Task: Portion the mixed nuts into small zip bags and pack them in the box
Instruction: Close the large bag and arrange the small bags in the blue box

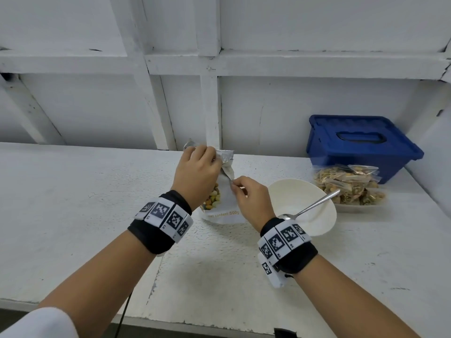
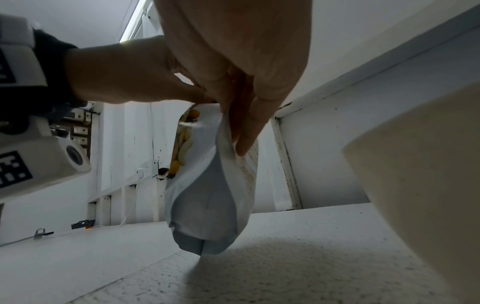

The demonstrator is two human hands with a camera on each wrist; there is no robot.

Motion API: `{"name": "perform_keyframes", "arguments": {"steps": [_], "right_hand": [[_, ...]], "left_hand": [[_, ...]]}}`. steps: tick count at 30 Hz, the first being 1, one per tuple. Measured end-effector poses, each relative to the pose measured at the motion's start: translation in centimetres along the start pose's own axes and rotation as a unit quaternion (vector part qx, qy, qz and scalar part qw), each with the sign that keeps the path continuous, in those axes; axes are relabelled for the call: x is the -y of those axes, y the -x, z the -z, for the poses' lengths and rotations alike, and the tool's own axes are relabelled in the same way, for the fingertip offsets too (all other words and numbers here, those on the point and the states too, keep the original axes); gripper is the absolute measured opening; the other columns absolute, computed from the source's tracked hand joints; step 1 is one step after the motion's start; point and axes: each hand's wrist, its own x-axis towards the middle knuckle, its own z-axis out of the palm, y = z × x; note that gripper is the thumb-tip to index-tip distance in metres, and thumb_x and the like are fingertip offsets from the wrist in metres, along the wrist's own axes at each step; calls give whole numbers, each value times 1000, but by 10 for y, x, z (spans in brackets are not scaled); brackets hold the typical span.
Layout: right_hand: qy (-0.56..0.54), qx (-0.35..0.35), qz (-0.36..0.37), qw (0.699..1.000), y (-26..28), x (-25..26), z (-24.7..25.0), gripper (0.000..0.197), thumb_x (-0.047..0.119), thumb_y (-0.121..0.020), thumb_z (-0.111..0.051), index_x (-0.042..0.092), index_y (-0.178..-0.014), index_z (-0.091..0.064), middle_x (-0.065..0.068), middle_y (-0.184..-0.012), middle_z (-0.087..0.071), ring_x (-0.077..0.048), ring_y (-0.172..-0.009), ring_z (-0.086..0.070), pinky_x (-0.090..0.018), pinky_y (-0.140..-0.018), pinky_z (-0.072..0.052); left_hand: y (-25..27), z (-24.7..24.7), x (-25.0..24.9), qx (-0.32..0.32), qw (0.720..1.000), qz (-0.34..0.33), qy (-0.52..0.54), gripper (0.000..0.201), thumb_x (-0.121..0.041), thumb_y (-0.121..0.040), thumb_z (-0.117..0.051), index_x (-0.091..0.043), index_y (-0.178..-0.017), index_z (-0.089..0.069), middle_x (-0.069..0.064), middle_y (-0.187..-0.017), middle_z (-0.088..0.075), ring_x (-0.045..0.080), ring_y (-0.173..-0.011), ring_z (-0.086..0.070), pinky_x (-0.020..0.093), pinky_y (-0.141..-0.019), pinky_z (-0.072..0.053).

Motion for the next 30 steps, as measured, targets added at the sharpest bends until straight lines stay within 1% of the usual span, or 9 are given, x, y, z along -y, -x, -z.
{"name": "perform_keyframes", "arguments": {"steps": [4, 7, 11, 15, 18, 20, 26, 28, 30], "right_hand": [[28, 15, 33, 999, 2, -7, 2, 14, 11, -92, -52, 4, -84, -61, -5, -77, -62, -20, -72, -55, -28, -65, -44], [33, 4, 47, 998, 5, -15, 2, 14, 9, -91, -53, 4, -80, -58, -1, -71, -57, -18, -65, -52, -21, -59, -40], [33, -4, 44, 998, 7, -18, -2, 14, 7, -91, -53, 8, -77, -55, 6, -66, -48, -1, -57, -41, -10, -54, -33], [18, -9, 45, 999, 9, -22, -3, 16, 7, -91, -53, 10, -75, -54, 5, -65, -48, 0, -57, -40, -12, -52, -32], [4, 1, 33, 999, 10, -24, -5, 16, 9, -92, -53, 7, -76, -55, -1, -66, -53, -13, -59, -46, -15, -53, -33], [0, 16, 20, 1000, 10, -27, -6, 17, 10, -92, -52, 7, -76, -54, -6, -68, -57, -21, -63, -51, -19, -54, -35], [-26, 82, -55, 995, 9, -18, -2, 6, 16, -94, -51, 16, -89, -54, 6, -84, -59, -10, -80, -57, -13, -68, -44], [-46, 49, -50, 997, 1, -5, -1, 10, 21, -93, -53, 16, -101, -55, 9, -92, -59, -2, -84, -56, -9, -70, -45], [-49, 14, -34, 998, -9, 5, 0, 12, 18, -92, -54, 14, -103, -58, 6, -95, -61, -6, -86, -57, -15, -73, -46]], "left_hand": [[-1, 2, 6, -28, 997, 36, 56, 18, -4, -80, -45, -8, -75, -62, 7, -72, -62, 28, -66, -58, 38, -82, -50], [-7, 8, 8, -53, 976, 117, 174, 12, 0, -83, -52, -2, -79, -62, 11, -70, -62, 29, -60, -55, 33, -66, -48], [-13, 13, 10, -51, 918, 232, 316, 14, -7, -93, -49, 0, -93, -62, 9, -82, -63, 17, -69, -49, 19, -61, -32], [-20, 18, 13, -63, 854, 317, 408, 13, -11, -94, -49, -7, -89, -60, -9, -71, -55, 1, -65, -48, 5, -58, -35], [-22, 15, 15, -59, 789, 369, 488, 15, -14, -94, -48, -11, -86, -60, -8, -69, -54, 7, -66, -50, 19, -62, -42], [-20, 13, 16, -49, 768, 376, 516, 15, -14, -95, -48, -10, -86, -60, -6, -69, -55, 11, -67, -51, 24, -62, -43], [-8, 11, 19, 13, 839, 259, 477, 14, -17, -93, -53, -11, -88, -64, -12, -72, -59, 1, -68, -53, 9, -60, -40], [-8, 14, 17, 35, 850, 221, 476, 16, -19, -93, -54, -9, -92, -67, -10, -74, -62, 4, -69, -56, 11, -62, -41], [-8, 18, 14, 52, 853, 195, 480, 18, -21, -92, -57, -10, -98, -68, -5, -82, -65, 9, -78, -59, 18, -69, -46]]}}
